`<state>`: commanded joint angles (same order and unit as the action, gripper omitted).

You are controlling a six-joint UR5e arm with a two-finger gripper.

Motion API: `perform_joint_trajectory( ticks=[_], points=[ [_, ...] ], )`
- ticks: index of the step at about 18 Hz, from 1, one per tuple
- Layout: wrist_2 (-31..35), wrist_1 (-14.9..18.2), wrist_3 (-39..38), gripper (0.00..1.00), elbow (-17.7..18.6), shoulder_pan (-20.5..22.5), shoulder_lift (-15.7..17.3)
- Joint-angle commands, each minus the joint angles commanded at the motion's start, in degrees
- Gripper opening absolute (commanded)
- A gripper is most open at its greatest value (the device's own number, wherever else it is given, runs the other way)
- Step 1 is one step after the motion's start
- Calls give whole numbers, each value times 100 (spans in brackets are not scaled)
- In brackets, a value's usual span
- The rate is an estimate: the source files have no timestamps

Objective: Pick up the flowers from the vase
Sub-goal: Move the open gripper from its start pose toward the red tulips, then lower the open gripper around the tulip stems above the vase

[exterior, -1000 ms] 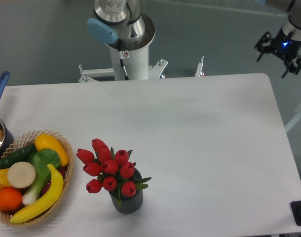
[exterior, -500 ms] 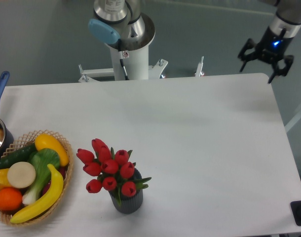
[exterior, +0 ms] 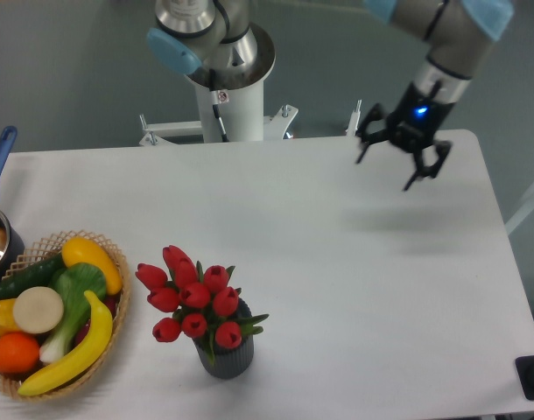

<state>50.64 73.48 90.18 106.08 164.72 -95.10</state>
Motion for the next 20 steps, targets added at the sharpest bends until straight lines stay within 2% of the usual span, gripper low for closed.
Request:
perform_joint_trajectory(
  ticks=[2, 3, 4, 6, 7, 8, 11, 13, 16, 20],
  points=[
    [-308, -96, -18, 100, -26, -351, -17],
    [-745, -314, -96, 100, -26, -658, -96],
    [-1462, -560, -280, 100, -26, -800, -253],
    [-1872, -991, -299, 100, -44, -1002, -491],
    [-2031, -1228, -334, 100, -87, -1151, -657],
    [-2110, -1622, -500, 100, -218, -1292, -903],
    [-2111, -2152, -1107, 100, -492, -1636, -1282],
    [-2111, -2302, -1134, 100, -597, -1733, -1441],
    [-2111, -2338, -1134, 100, -686, -1768, -1661],
    [-2111, -2338, -1143, 100, -703, -1839, -1749]
  ],
)
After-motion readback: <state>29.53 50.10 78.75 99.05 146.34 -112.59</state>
